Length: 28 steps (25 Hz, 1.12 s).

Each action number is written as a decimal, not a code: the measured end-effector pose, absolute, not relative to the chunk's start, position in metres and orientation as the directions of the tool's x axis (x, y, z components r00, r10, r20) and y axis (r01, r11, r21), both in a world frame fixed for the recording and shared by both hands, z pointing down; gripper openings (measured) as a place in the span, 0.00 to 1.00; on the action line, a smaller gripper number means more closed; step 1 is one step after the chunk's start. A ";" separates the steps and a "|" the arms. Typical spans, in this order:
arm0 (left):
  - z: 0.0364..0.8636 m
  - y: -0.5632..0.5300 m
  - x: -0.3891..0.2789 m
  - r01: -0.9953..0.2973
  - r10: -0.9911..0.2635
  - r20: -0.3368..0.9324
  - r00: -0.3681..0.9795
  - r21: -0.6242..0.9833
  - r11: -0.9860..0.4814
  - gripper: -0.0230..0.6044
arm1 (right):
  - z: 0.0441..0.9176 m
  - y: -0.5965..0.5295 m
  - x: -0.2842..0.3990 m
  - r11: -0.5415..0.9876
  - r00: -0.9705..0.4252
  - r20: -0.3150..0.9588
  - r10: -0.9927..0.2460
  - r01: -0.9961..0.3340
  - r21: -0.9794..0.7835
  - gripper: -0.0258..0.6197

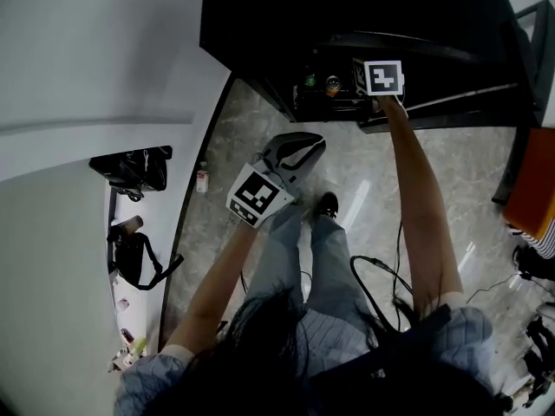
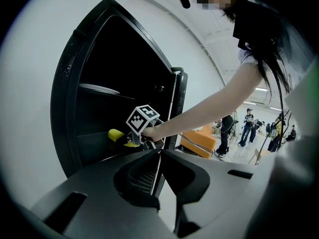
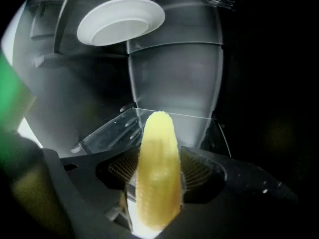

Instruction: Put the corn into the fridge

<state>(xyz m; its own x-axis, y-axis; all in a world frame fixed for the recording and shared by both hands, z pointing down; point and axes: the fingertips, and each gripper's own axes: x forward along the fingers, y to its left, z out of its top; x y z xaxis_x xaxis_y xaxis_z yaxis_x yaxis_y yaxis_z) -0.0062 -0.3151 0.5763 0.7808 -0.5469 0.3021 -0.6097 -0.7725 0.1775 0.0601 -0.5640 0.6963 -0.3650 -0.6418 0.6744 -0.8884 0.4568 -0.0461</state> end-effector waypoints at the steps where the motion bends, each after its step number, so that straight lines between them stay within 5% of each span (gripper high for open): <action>1: 0.577 -0.315 -0.005 -0.610 -0.546 0.305 0.780 0.177 -0.773 0.05 | 0.695 -0.562 0.060 0.456 -0.375 0.676 -0.635 -0.888 -0.063 0.44; 17: 0.582 -0.303 0.004 -0.635 -0.559 0.331 0.760 0.193 -0.748 0.05 | 0.630 -0.524 0.077 0.383 -0.431 0.495 -0.754 -0.901 -0.202 0.44; 28: 0.564 -0.289 0.002 -0.685 -0.621 0.298 0.726 0.232 -0.690 0.05 | 0.595 -0.431 0.058 0.467 -0.569 0.405 -0.715 -0.821 -0.329 0.44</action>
<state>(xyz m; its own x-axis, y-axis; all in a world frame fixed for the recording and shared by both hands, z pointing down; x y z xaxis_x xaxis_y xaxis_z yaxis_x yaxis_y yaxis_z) 0.0023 -0.2895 0.5639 0.7255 -0.6205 0.2977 -0.6855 -0.6902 0.2320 0.0581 -0.4310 0.5948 -0.5692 -0.7154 0.4053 -0.8209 0.4669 -0.3288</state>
